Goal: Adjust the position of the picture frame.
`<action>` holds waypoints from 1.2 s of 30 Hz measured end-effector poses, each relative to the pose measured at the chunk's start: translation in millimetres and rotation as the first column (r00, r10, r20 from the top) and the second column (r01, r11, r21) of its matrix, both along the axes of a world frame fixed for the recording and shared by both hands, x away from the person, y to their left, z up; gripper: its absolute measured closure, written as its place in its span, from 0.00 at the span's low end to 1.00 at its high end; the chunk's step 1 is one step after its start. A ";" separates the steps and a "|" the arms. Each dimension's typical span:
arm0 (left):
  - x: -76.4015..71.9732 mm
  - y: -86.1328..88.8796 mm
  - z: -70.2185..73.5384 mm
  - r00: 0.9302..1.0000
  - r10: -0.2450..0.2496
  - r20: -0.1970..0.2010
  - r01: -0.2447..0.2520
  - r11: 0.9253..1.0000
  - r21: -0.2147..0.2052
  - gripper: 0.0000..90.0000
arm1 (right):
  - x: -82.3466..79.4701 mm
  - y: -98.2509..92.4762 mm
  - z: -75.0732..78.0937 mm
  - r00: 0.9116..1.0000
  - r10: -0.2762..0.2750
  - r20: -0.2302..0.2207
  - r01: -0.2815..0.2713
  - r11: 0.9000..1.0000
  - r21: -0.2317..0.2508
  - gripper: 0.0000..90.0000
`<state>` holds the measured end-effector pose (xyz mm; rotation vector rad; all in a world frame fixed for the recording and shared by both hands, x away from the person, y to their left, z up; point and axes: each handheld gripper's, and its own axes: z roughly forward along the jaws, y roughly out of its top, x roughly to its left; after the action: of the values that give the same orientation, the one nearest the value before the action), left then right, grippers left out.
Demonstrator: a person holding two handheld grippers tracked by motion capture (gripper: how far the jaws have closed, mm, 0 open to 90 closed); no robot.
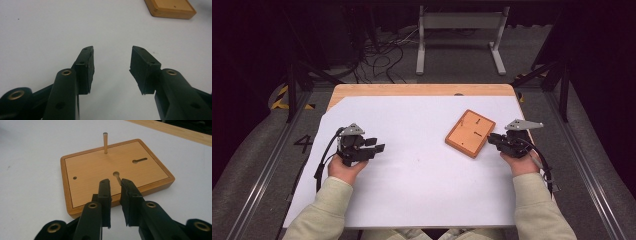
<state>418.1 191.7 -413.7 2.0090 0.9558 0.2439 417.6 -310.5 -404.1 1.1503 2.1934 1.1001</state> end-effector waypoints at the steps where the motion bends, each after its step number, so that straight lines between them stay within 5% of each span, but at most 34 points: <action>1: 0.0 0.8 0.1 1.000 0.002 0.000 -0.002 1.000 0.000 0.61 | 0.9 0.0 -0.3 1.000 0.002 0.000 -0.002 1.000 0.000 0.87; 6: 5.5 -0.7 -5.3 0.996 0.014 -0.083 -0.016 1.000 -0.027 0.52 | 4.5 0.6 2.4 1.000 -0.016 0.013 0.016 1.000 -0.012 0.89; 13: 4.1 -2.4 -4.0 0.998 -0.010 -0.060 0.009 1.000 -0.017 0.58 | 30.6 -0.4 10.8 0.999 -0.028 -0.031 0.027 0.998 -0.053 0.93; 17: 4.0 -2.4 -4.4 0.998 -0.016 -0.062 0.015 0.999 -0.030 0.56 | 52.9 -8.4 13.9 0.999 -0.035 -0.028 0.035 0.999 -0.005 0.96; 19: 3.7 -3.0 -4.4 0.998 -0.018 -0.055 0.016 0.999 -0.028 0.55 | 64.1 -13.4 9.4 0.999 -0.036 -0.012 0.036 0.999 -0.014 1.00; 22: 2.2 -4.4 -3.8 0.999 -0.021 -0.044 0.020 0.999 -0.025 0.55 | 80.0 -16.8 4.0 0.994 -0.081 -0.071 0.077 0.996 -0.049 1.00; 26: 0.8 -5.4 -3.4 0.999 -0.028 -0.028 0.028 1.000 -0.015 0.54 | 97.6 -19.0 0.3 0.989 -0.119 -0.084 0.111 0.990 -0.088 1.00; 36: -2.0 -4.1 -5.5 0.999 -0.025 -0.031 0.025 1.000 -0.007 0.53 | 123.4 -29.4 -15.3 0.978 -0.169 -0.120 0.153 0.980 -0.129 1.00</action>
<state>416.0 187.6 -419.3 2.0230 0.9495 0.1963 541.0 -339.9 -419.4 1.3537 2.1845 0.8358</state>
